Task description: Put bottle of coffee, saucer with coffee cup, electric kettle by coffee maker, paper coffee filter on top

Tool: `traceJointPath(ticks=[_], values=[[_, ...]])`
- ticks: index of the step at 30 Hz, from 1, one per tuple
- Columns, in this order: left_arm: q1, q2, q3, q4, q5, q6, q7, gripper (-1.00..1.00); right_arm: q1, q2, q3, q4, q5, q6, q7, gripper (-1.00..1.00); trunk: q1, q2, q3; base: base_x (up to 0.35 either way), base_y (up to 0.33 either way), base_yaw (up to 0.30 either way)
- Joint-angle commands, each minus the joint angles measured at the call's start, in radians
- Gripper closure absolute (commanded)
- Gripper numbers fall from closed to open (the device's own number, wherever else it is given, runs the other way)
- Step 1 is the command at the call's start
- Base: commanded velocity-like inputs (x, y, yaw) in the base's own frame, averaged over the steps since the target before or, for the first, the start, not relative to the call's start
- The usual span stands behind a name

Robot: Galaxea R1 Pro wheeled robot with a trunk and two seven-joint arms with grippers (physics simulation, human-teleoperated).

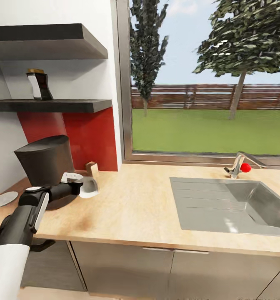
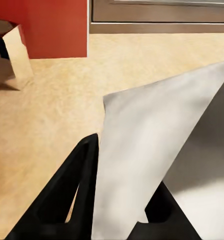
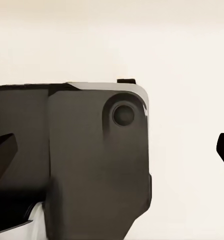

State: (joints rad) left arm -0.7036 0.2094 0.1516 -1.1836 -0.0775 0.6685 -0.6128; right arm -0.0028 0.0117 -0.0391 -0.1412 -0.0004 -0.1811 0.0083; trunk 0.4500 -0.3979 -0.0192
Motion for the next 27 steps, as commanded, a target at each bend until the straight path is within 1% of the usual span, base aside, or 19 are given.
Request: traceJointPath(ticks=[1, 8, 16, 22, 27], values=[[-0.001, -0.001, 0.002, -0.001, -0.011, 0.002, -0.010, 1.00, 0.000, 0.000, -0.004, 0.000, 0.000, -0.003, 0.001, -1.00, 0.000, -0.002, -0.002, -0.339, 0.000, 0.225], [0.000, -0.005, 0.000, -0.002, -0.010, 0.002, -0.010, 1.00, 0.000, -0.001, -0.005, -0.001, 0.000, -0.003, 0.001, -1.00, 0.000, -0.002, -0.002, -0.339, 0.000, 0.061], [0.003, -0.004, -0.003, -0.001, -0.011, 0.002, -0.010, 1.00, 0.000, -0.001, -0.005, -0.003, 0.000, -0.003, 0.001, -1.00, 0.000, -0.002, -0.002, -0.339, -0.111, 0.000], [0.003, -0.004, -0.003, -0.001, -0.011, 0.002, -0.010, 1.00, 0.000, -0.001, -0.005, -0.002, 0.000, -0.003, 0.001, -1.00, 0.000, -0.002, -0.002, -0.339, -0.037, 0.009], [0.003, -0.002, -0.004, -0.001, -0.011, 0.002, -0.010, 1.00, 0.000, -0.001, -0.005, -0.002, 0.000, -0.003, 0.001, -1.00, 0.000, -0.002, -0.002, -0.293, -0.004, 0.196]])
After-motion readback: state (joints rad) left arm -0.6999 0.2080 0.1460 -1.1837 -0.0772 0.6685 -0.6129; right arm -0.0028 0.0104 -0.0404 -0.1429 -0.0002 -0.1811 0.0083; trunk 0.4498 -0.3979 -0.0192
